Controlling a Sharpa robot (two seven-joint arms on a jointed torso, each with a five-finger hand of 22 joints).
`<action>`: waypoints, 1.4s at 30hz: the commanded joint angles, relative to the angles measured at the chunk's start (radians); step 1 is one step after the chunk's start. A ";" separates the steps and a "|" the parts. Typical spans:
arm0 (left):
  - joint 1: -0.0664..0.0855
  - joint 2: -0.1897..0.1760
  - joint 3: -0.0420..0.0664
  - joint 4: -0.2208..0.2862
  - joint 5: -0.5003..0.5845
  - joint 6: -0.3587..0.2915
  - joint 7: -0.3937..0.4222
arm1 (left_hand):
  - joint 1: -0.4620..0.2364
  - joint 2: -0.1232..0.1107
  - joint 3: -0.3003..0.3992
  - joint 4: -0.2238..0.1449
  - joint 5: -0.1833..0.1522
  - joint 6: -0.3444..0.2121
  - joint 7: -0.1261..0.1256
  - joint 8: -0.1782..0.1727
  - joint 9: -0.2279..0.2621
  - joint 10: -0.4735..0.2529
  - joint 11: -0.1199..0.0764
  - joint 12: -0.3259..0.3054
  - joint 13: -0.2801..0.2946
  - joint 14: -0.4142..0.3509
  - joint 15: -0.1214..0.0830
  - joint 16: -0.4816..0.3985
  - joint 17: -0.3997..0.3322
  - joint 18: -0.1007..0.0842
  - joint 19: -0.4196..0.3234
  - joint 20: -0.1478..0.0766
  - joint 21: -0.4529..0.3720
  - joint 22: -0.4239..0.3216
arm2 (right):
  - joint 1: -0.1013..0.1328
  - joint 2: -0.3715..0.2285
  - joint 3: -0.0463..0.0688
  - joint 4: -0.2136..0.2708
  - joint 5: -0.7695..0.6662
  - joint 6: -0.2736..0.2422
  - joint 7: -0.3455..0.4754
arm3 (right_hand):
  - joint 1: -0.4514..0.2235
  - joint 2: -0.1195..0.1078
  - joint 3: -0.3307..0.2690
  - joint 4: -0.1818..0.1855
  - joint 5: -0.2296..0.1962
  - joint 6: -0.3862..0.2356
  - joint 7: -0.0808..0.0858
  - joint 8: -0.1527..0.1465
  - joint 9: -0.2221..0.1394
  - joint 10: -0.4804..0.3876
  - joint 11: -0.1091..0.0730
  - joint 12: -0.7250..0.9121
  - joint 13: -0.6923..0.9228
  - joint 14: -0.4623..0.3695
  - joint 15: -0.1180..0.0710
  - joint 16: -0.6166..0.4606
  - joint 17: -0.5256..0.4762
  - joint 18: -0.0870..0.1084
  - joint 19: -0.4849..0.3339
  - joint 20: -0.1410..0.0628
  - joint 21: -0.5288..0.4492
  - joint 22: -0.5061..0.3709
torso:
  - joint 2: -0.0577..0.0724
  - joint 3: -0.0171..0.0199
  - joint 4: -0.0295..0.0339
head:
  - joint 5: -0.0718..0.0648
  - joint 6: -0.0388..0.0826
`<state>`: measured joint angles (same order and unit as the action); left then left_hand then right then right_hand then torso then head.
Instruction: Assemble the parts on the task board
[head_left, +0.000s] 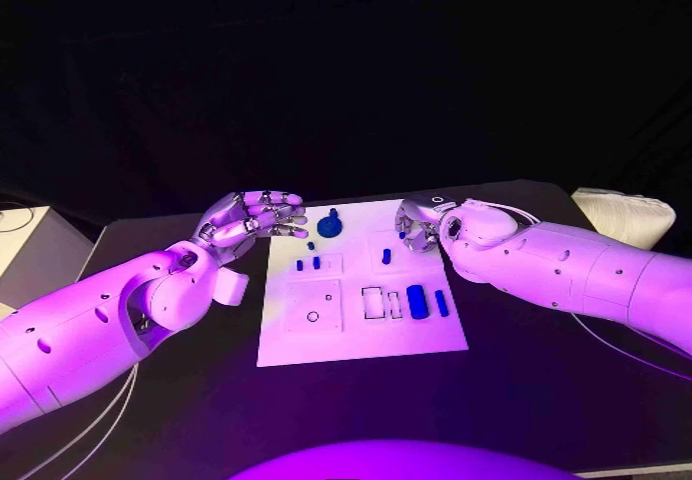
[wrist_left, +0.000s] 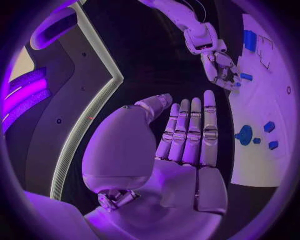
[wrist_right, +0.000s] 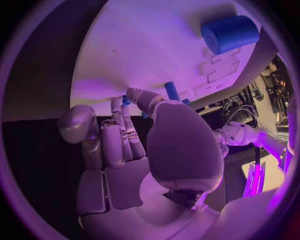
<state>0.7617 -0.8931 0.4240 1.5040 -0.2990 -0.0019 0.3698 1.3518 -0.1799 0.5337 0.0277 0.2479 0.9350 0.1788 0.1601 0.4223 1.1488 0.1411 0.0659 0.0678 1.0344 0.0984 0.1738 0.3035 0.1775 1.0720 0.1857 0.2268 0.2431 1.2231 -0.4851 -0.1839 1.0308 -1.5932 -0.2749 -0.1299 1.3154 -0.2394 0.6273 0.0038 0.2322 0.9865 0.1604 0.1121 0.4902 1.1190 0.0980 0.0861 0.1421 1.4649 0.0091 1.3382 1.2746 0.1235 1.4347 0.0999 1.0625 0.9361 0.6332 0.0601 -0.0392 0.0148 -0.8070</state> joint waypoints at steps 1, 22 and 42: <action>-0.002 -0.001 0.001 0.003 0.008 0.001 0.017 | -0.002 0.007 -0.007 0.002 -0.001 0.002 0.008 -0.003 -0.001 -0.008 0.002 -0.003 -0.001 0.002 0.008 -0.006 -0.001 -0.001 -0.005 0.003 -0.007 -0.001 | -0.008 0.000 -0.003 0.000 -0.003 -0.002 0.007 | 0.003 0.024 0.032 0.002 -0.019 0.020 -0.005 0.011 0.002 0.025 -0.007 0.007 -0.003 0.045 -0.008 0.007 0.001 -0.007 0.008 -0.002 0.004 0.004 | 0.000 0.0008 -0.0007 | 0.002 -0.003; -0.002 -0.002 0.001 0.004 0.033 0.003 0.006 | 0.009 0.012 -0.003 -0.003 0.002 0.004 0.013 -0.005 -0.004 -0.010 0.003 -0.002 -0.001 0.004 0.008 -0.010 0.000 0.001 -0.003 0.003 -0.011 -0.005 | -0.010 0.013 -0.003 -0.003 0.012 -0.023 0.006 | -0.005 0.032 0.054 0.002 -0.023 0.040 -0.011 0.021 0.009 0.051 -0.014 0.007 -0.009 0.044 -0.013 0.008 -0.002 -0.007 0.008 -0.008 0.002 0.005 | 0.000 0.0004 -0.0011 | 0.007 -0.011; -0.002 -0.003 0.001 0.006 0.035 0.001 0.002 | 0.010 0.012 -0.003 -0.004 0.002 0.004 0.014 -0.006 -0.004 -0.011 0.004 -0.003 -0.001 0.004 0.008 -0.011 0.000 0.001 -0.002 0.003 -0.012 -0.006 | -0.017 0.021 -0.004 -0.006 0.005 -0.015 -0.013 | -0.002 0.028 0.066 -0.011 -0.021 0.075 -0.020 0.043 0.023 0.056 -0.018 -0.004 -0.021 0.038 -0.018 -0.002 -0.020 -0.003 0.001 -0.011 -0.022 -0.015 | -0.001 0.0000 -0.0028 | 0.014 -0.021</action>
<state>0.7616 -0.8964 0.4247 1.5074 -0.2715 -0.0050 0.3664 1.3589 -0.1729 0.5311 0.0304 0.2479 0.9420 0.1858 0.1601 0.4195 1.1453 0.1447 0.0659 0.0679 1.0382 0.1020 0.1662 0.3037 0.1775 1.0721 0.1858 0.2189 0.2384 1.2144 -0.4665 -0.1846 1.0183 -1.5860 -0.3031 -0.1473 1.3123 -0.2166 0.6894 -0.0085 0.2086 1.0578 0.1394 0.1512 0.5099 1.1679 0.0791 0.0768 0.1158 1.4660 -0.0039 1.3422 1.2552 0.1236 1.4409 0.0928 1.0436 0.9210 0.6320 0.0598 -0.0414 0.0288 -0.8271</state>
